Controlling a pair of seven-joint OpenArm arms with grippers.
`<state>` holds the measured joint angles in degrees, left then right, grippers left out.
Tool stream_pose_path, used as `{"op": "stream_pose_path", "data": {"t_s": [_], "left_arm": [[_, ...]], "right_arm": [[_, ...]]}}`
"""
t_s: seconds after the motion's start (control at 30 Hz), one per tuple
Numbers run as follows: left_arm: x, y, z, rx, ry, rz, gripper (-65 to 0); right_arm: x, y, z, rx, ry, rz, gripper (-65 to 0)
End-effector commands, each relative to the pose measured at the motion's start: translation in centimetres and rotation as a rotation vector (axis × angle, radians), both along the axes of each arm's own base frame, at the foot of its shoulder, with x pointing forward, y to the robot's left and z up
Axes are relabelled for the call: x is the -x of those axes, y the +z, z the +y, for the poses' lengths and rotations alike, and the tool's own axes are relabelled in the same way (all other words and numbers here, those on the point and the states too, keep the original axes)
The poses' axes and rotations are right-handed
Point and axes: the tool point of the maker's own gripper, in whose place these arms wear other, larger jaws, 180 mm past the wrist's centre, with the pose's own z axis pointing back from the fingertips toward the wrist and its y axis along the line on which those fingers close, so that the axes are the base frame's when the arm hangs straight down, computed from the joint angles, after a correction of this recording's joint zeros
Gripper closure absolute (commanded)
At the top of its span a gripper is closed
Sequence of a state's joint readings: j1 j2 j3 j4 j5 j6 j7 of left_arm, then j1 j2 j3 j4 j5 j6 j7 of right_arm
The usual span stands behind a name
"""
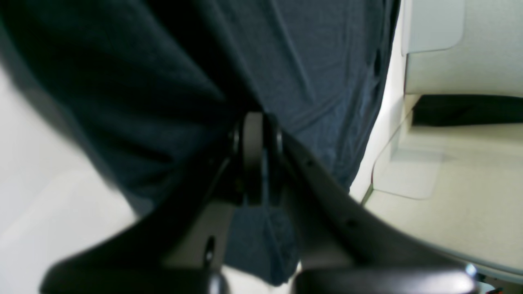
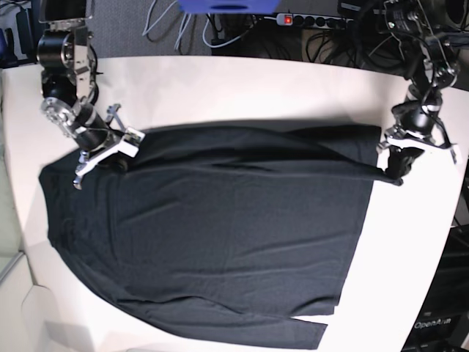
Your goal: Fold the T-shirt properly
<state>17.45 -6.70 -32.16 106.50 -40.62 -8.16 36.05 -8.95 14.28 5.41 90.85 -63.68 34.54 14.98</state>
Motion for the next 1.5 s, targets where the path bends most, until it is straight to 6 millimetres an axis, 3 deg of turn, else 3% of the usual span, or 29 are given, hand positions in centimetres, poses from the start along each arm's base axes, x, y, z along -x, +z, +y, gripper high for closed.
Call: {"op": "stream_pose_path", "data": {"t_s": [0.0,0.27,0.47,0.8,0.97,1.23,1.47], "left_arm": [[-0.6,1.6,0.3,-0.013,-0.002,-0.056,0.0],[-0.9,1.8,0.4,-0.023,-0.002,-0.060,0.0],[-0.6,1.6,0.6,-0.028,0.004,-0.051,0.0],[2.4,-1.9,0.9,-0.016,0.012,0.065,0.0],[3.5,-3.1,1.4,-0.024,0.011,0.110,0.0],[3.4,-3.7,1.3,-0.012,0.011,0.122,0.0],[2.2,-2.9,1.0,-0.006,-0.005,0.107,0.0]], "right_arm": [[-0.5,1.0,-0.5,0.007,0.005,-0.033,-0.2],[-0.1,0.5,-0.4,0.006,0.025,0.023,-0.2],[-1.3,1.3,-0.1,-0.004,0.029,0.019,-0.2],[-2.2,1.2,2.9,-0.103,0.002,0.006,-0.1],[-3.6,1.6,3.2,-0.137,-0.022,-0.011,-0.1],[-6.0,2.7,2.7,-0.200,-0.084,-0.051,0.0],[-5.8,2.4,3.4,-0.220,-0.084,-0.044,0.0]]}}
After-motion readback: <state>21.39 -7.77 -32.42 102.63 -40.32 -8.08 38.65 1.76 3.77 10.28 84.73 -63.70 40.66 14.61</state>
